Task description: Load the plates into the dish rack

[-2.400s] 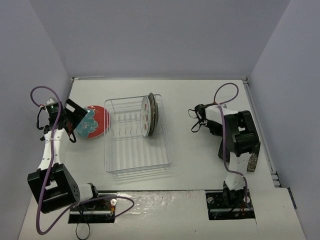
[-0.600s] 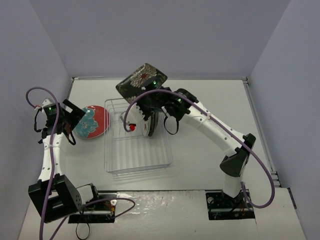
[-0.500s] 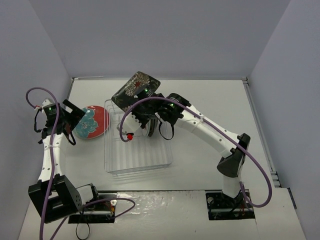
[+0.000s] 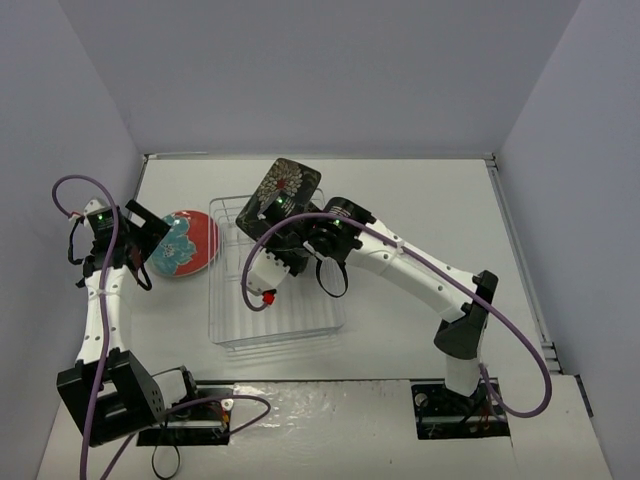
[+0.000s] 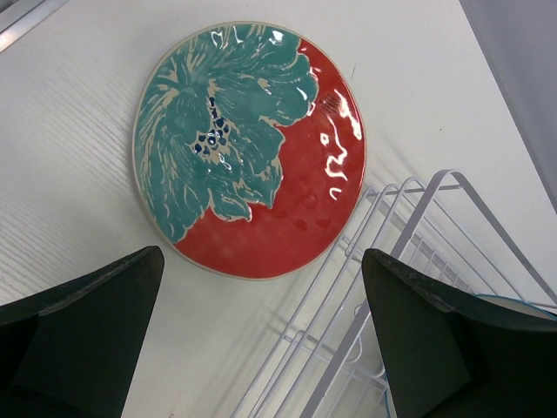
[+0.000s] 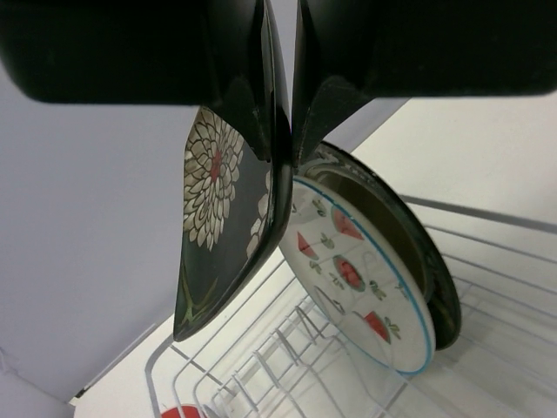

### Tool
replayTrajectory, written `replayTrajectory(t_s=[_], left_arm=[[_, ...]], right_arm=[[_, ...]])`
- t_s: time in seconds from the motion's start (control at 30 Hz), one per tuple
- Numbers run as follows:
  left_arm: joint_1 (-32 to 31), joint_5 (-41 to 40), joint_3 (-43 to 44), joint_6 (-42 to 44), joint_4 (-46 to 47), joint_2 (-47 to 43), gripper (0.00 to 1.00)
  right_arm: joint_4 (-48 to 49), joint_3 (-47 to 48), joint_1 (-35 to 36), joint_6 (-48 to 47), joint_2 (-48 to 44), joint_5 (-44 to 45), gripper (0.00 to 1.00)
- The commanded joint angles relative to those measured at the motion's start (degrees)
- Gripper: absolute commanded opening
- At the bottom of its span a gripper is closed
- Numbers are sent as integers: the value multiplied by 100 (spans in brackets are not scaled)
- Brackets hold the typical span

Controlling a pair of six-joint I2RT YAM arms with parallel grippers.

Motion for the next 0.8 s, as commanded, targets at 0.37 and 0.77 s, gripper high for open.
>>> replayTrajectory(t_s=[0.37,0.77], left_arm=[[40,-116,142,60,142,-164,97],[31,-67,120,52,221,-9,97]], right_arm=[[-1758,1282,532,-551,225,1701,0],[-1740,1122,212,-331,751,1537,0]])
